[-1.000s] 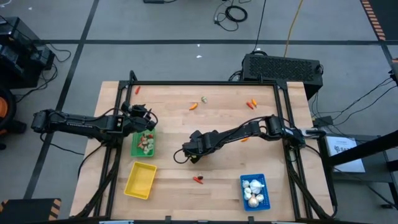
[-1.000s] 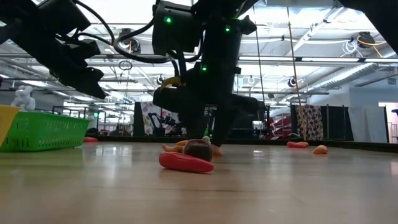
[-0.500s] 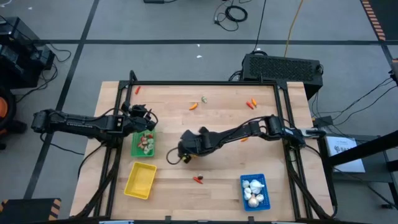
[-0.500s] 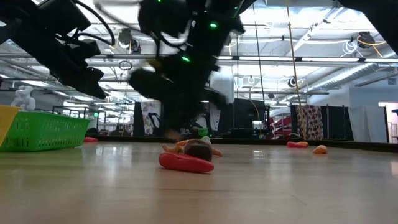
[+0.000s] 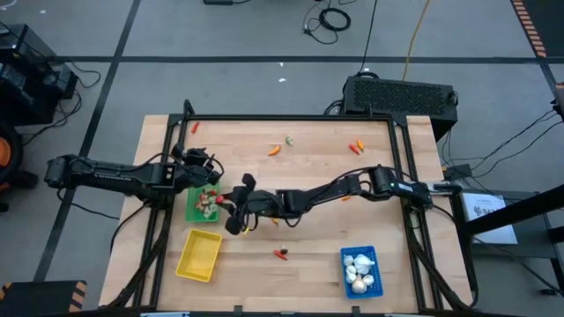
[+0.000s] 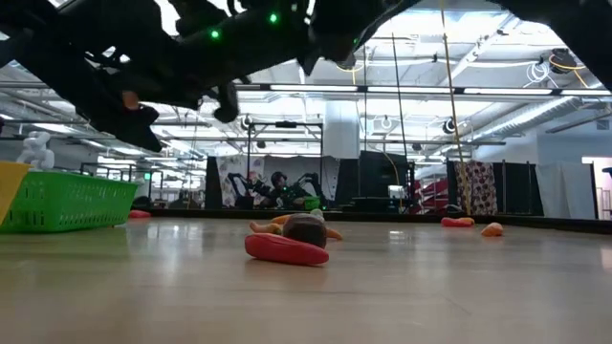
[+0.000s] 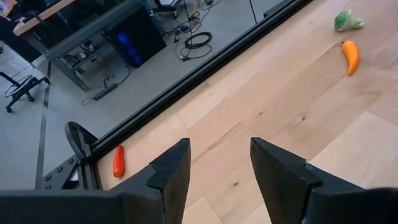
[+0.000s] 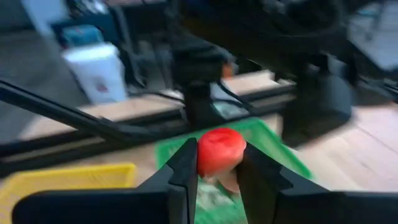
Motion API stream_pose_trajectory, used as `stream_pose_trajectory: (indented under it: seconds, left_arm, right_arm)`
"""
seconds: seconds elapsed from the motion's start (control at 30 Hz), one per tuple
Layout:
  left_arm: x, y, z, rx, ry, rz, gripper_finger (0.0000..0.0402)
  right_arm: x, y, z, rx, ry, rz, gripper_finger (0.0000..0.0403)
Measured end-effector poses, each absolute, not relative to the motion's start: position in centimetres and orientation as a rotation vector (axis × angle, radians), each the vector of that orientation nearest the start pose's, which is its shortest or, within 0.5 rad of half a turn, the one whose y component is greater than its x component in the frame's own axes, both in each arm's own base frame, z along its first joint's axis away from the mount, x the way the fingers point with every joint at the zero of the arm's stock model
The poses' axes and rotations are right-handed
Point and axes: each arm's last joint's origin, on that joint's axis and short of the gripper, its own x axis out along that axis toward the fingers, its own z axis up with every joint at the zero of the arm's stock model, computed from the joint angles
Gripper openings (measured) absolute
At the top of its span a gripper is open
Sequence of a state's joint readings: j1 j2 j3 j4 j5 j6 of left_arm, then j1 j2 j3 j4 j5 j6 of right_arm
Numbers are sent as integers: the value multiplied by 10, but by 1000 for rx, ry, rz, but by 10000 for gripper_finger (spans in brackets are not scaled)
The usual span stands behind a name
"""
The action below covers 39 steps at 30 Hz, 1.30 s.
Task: Sort produce into baskets
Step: Put the red mushroom into the green bin, then adjust the yellow bin
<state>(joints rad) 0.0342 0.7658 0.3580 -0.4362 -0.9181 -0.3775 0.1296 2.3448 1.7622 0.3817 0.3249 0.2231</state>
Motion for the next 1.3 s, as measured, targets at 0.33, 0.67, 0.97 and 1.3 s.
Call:
stream_pose_trajectory:
  seconds: [0.33,0.67,0.97,1.3]
  left_arm:
    - [133,32,181,43,600,1064,176]
    - [131,35,180,58,625,1082,176]
    - [129,35,178,76,661,1082,176]
    - [129,34,178,71,668,1070,176]
  right_arm:
    - [552,50,157,256,-19,-151,82]
    - [597,56,138,171,68,-88,88]
    - [600,49,137,164,186,-118,163]
    - [593,45,159,128,317,-62,239]
